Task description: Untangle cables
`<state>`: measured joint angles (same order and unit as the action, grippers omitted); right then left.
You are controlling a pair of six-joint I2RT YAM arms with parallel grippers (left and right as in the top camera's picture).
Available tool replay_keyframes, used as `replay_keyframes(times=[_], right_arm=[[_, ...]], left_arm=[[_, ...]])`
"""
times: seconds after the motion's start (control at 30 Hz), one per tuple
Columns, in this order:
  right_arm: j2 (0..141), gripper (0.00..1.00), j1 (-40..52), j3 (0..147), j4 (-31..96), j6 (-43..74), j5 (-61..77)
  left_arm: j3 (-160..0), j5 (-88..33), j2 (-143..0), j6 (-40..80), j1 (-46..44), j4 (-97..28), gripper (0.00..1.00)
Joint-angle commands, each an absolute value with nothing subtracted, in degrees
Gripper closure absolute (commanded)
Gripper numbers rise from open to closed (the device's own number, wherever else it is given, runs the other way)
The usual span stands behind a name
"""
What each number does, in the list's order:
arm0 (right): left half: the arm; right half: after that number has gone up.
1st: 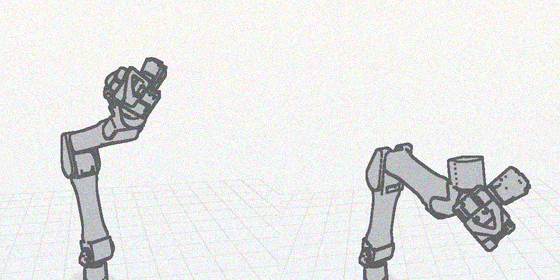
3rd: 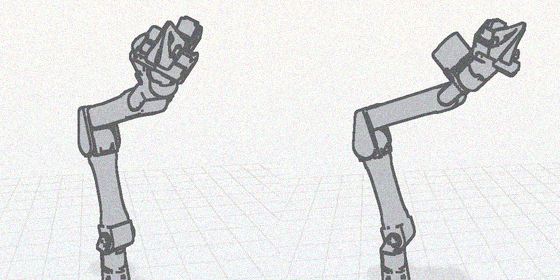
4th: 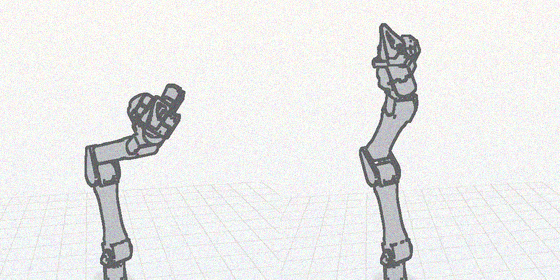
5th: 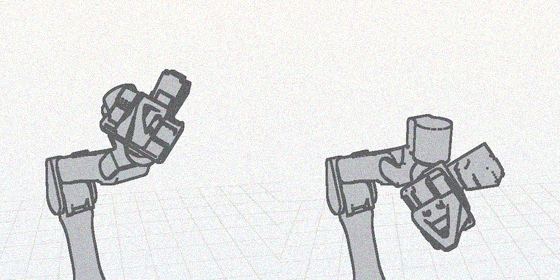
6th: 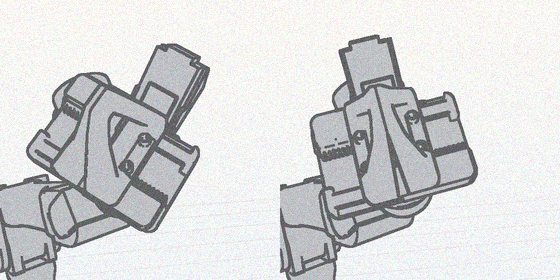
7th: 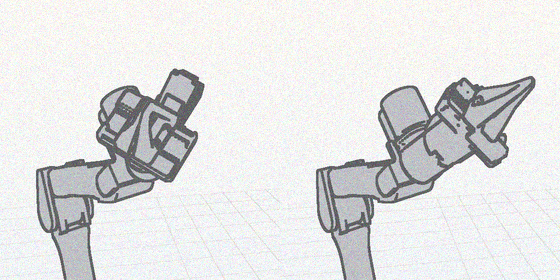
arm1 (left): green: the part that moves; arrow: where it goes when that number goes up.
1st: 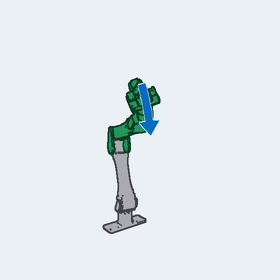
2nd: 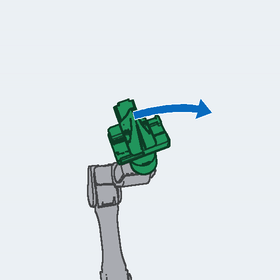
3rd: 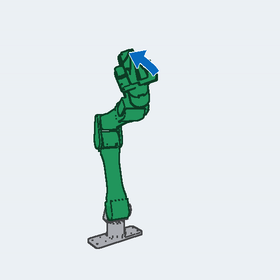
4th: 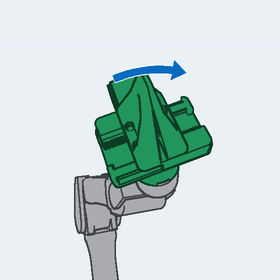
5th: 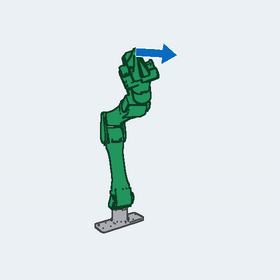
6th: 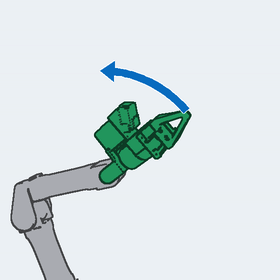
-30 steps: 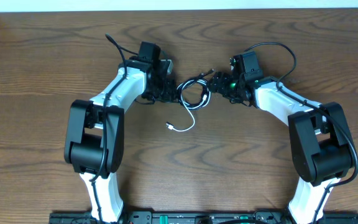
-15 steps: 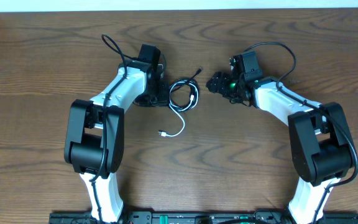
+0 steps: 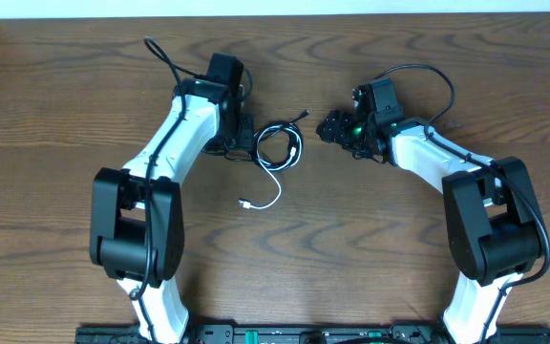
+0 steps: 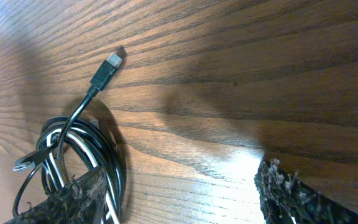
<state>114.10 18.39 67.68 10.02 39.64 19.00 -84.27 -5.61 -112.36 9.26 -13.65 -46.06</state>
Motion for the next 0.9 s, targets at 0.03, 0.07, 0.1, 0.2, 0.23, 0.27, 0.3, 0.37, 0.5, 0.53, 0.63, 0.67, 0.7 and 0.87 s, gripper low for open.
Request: replay_keyframes(times=[0.03, 0.07, 0.1, 0.2, 0.23, 0.27, 0.3, 0.37, 0.5, 0.53, 0.63, 0.67, 0.7, 0.87], right_arm=[[115.4, 0.25, 19.2, 66.6, 9.9, 38.0, 17.5], [115.4, 0.25, 19.3, 66.6, 9.8, 37.6, 17.5], [115.4, 0.25, 19.3, 66.6, 9.8, 37.6, 17.5], [115.4, 0.25, 19.3, 66.6, 9.8, 37.6, 17.5], [115.4, 0.25, 19.3, 66.6, 9.8, 37.6, 17.5], [115.4, 0.25, 19.3, 66.6, 9.9, 37.6, 17.5], [115.4, 0.25, 19.3, 66.6, 9.9, 37.6, 17.5], [115.4, 0.25, 19.3, 66.6, 9.9, 37.6, 17.5], [115.4, 0.25, 19.3, 66.6, 9.9, 37.4, 17.5], [115.4, 0.25, 19.3, 66.6, 9.9, 37.2, 17.5], [115.4, 0.25, 19.3, 66.6, 9.9, 37.2, 17.5], [115.4, 0.25, 19.3, 66.6, 9.9, 37.2, 17.5], [115.4, 0.25, 19.3, 66.6, 9.9, 37.2, 17.5], [115.4, 0.25, 19.3, 66.6, 9.9, 37.0, 17.5]], left_arm=[[-85.2, 2.9, -111.8, 9.7, -13.5, -47.1, 0.44], [-85.2, 5.7, -112.0, 9.8, -13.5, -47.6, 0.44], [-85.2, 6.2, -112.2, 9.7, -13.5, -47.8, 0.43], [-85.2, 6.2, -114.9, 11.7, -13.3, -49.5, 0.43], [-85.2, 5.7, -115.3, 11.8, -13.3, -49.6, 0.43], [-85.2, 4.7, -115.8, 11.7, -13.3, -49.7, 0.43], [-85.2, 3.3, -116.2, 11.7, -13.3, -49.7, 0.43], [-85.2, -1.3, -116.6, 11.7, -13.3, -49.6, 0.44], [-84.9, -2.4, -116.7, 11.9, -13.3, -49.7, 0.44], [-84.6, -2.3, -116.9, 12.6, -13.3, -49.6, 0.44], [-84.1, -2.1, -117.8, 13.3, -13.1, -49.6, 0.45], [-84.1, -2.0, -118.2, 13.2, -13.1, -49.6, 0.47], [-84.1, -1.9, -119.0, 13.2, -13.1, -49.4, 0.51], [-84.1, -2.0, -120.7, 13.3, -13.2, -48.6, 0.60]])
